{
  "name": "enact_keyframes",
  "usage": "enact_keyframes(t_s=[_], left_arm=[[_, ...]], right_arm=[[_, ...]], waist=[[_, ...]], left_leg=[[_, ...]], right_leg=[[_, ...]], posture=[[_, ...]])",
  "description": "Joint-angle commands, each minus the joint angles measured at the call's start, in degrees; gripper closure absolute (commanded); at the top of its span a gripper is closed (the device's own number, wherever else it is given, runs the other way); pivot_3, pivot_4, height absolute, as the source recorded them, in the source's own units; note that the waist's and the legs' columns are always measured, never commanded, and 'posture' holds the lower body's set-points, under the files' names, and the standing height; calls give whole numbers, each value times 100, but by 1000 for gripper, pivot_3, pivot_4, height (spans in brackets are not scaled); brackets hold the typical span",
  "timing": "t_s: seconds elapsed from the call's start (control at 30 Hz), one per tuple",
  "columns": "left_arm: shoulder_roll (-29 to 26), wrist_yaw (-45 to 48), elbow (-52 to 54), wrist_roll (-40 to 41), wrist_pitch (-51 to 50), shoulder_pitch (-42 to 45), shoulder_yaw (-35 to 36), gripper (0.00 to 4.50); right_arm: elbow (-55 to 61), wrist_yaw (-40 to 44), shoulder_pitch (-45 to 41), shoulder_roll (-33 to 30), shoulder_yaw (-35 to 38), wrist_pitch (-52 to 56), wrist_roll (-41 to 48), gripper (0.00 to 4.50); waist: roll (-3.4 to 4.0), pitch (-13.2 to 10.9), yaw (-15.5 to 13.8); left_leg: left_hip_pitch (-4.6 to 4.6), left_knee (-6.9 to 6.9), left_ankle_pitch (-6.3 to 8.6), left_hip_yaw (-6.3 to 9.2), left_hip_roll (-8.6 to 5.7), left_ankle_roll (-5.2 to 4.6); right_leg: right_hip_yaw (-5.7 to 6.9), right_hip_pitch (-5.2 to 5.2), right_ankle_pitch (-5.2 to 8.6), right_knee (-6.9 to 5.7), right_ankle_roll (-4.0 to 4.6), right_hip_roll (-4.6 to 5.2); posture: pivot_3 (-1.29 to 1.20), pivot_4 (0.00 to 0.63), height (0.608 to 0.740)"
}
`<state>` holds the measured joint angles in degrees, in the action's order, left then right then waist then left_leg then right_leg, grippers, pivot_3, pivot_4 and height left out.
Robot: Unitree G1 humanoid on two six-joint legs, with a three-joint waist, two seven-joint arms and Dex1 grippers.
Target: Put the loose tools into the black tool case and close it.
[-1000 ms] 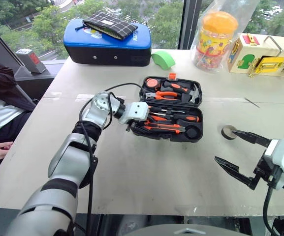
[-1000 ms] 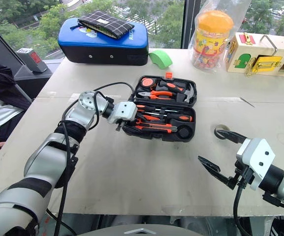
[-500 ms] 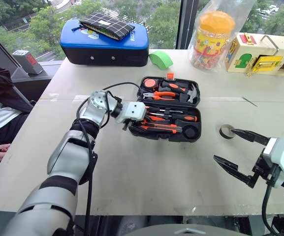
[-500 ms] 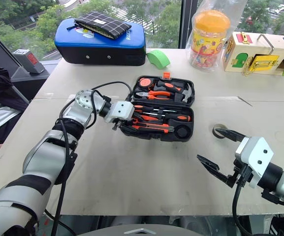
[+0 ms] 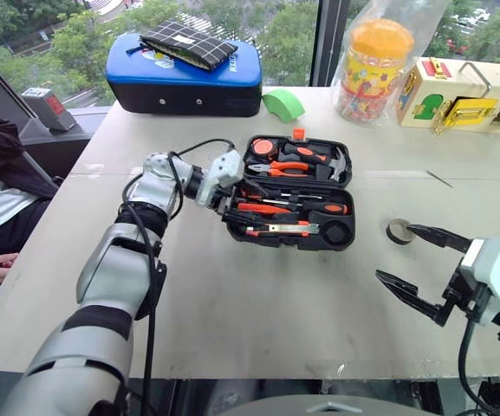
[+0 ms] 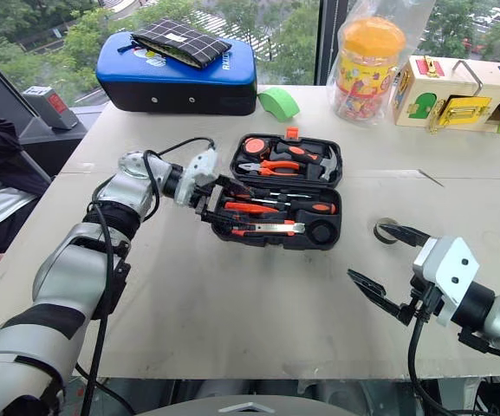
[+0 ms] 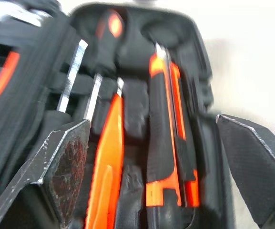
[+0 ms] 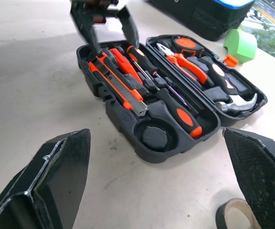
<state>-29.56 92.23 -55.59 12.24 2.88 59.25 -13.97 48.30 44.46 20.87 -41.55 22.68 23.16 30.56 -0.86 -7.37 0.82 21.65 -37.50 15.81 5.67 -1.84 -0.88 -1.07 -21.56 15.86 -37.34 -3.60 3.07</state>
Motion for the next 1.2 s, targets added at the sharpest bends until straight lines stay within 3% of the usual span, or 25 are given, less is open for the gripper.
enact_keyframes(t_s=[0.03, 0.23, 0.43, 0.57, 0.8, 1.07, 1.2], left_arm=[[104, -238, 1086, 181, -595, -472, 207, 1884], [197, -1362, 2847, -125, -1116, -1726, 209, 4448], [261, -2304, 2825, -811, -1295, -2005, -31, 4448], [139, -2163, 2848, -855, -1590, -2027, -189, 4448], [-166, -1797, 2844, -742, -2435, -1914, -288, 4448], [-498, -1775, 2624, -1015, -2487, -1872, -466, 4448], [-263, -2082, 2449, -914, -2585, -1748, -372, 4448]], right_arm=[[53, -33, -95, 5, -38, -122, 4, 0], [62, -23, -101, 6, -59, -108, 3, 0], [81, -30, -146, -23, -125, -46, 33, 0], [84, -13, -145, -32, -153, -26, 45, 0], [74, 40, -68, -11, -202, -64, 19, 0], [98, 43, 5, 3, -222, -109, 17, 0], [85, 20, -70, -13, -291, -85, 20, 0]], waist=[[2, 1, -2], [4, 2, -3], [4, 9, -95], [6, 8, -120], [15, 16, -67], [23, 24, 15], [25, 29, -2]], left_leg=[[-1, 0, 0, -1, 2, 0], [-2, 3, 0, 3, 9, 1], [-15, 0, -1, -3, 3, 2], [-106, 7, 0, -15, 3, 1], [-106, 8, 0, -12, 6, 1], [-112, 14, 0, -15, 11, 1], [-115, 14, 0, -19, 12, 1]], right_leg=[[-2, 1, 0, 0, 0, 1], [-7, -2, 0, 0, 1, 2], [-12, 8, 0, -7, 1, 8], [-21, 88, 3, -5, 1, 7], [-21, 85, 3, -8, 2, 1], [-27, 85, 3, -9, 2, -2], [-33, 86, 4, -8, 2, -2]], posture=[[0, 150, 740], [0, 150, 740], [0, 150, 740], [0, 150, 740], [0, 150, 740], [0, 150, 740], [0, 150, 740]])
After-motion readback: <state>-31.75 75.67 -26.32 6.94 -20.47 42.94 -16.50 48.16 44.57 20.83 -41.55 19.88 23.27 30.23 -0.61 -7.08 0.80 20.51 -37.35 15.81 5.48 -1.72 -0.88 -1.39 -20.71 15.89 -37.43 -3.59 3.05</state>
